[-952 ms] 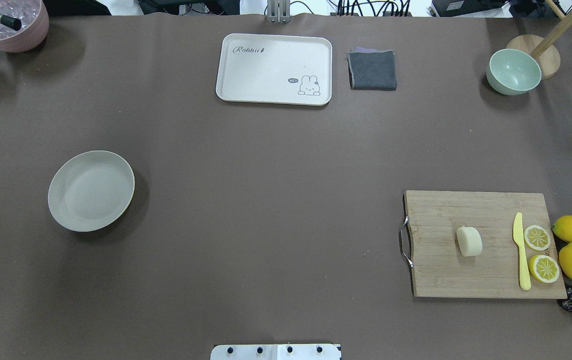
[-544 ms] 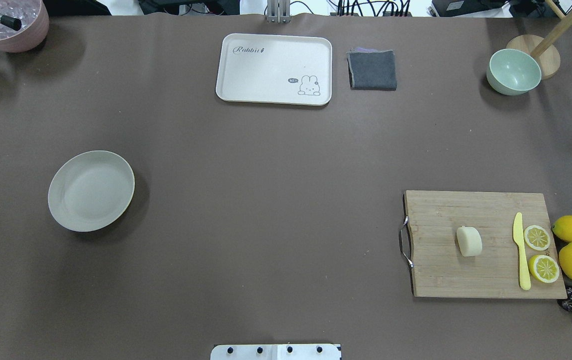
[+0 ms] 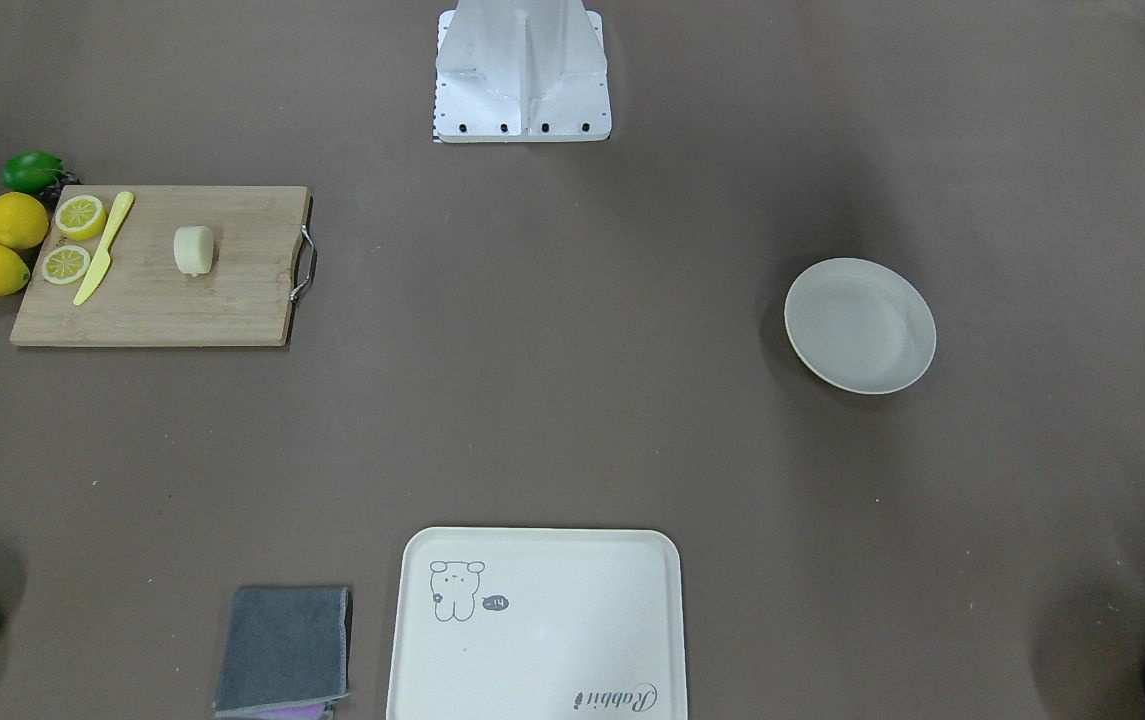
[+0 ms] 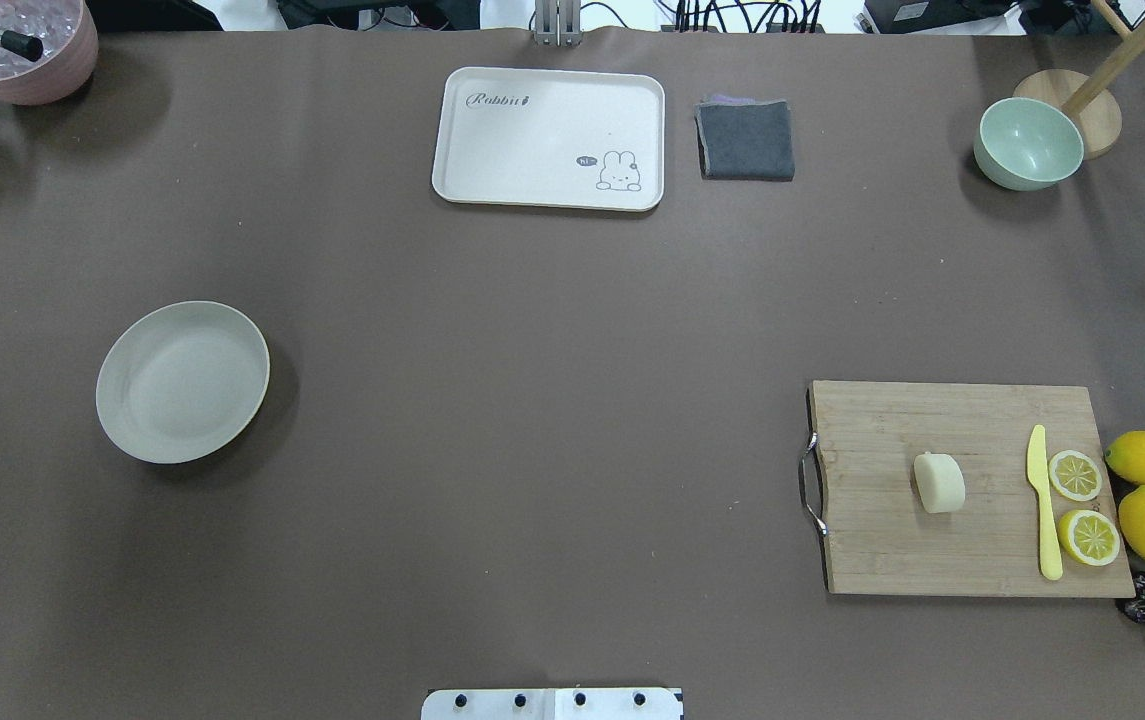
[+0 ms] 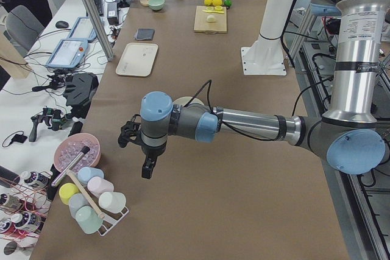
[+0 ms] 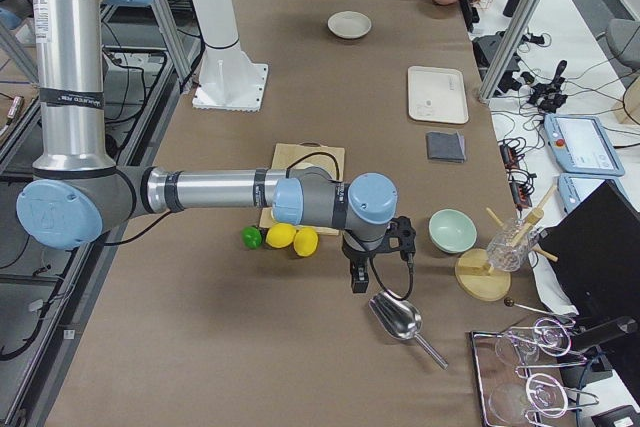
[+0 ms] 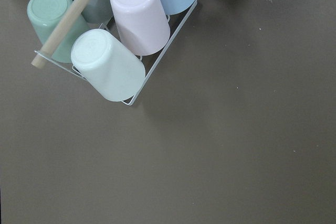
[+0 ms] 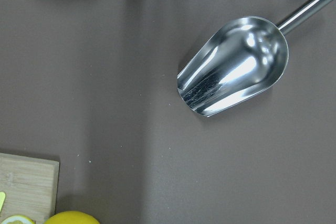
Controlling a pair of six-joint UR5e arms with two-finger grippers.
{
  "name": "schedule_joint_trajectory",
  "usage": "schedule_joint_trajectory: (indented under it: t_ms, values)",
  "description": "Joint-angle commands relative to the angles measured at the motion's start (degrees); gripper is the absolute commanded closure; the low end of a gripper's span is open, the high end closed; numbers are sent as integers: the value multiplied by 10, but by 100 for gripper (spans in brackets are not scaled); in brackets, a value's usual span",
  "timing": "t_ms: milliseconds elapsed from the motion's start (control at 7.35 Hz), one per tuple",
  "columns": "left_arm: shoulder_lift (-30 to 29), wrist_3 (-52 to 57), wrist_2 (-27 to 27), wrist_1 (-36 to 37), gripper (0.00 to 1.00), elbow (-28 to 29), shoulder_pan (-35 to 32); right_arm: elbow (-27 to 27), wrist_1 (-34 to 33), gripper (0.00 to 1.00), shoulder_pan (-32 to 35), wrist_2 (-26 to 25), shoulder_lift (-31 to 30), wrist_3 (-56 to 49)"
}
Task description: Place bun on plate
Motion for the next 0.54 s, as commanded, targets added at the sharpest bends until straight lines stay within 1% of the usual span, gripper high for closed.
schedule_joint_trajectory:
  t_ms: [0,136,408]
  values:
    - [4,-1,-1,-49,2,4,5,1,1,0,0,0,0,0]
    - [7,-2,-2,-78,2,15,5,1,1,0,0,0,-1,0]
    - [8,-15,-3,-80,2,35,5,2,1,0,0,1,-1,0]
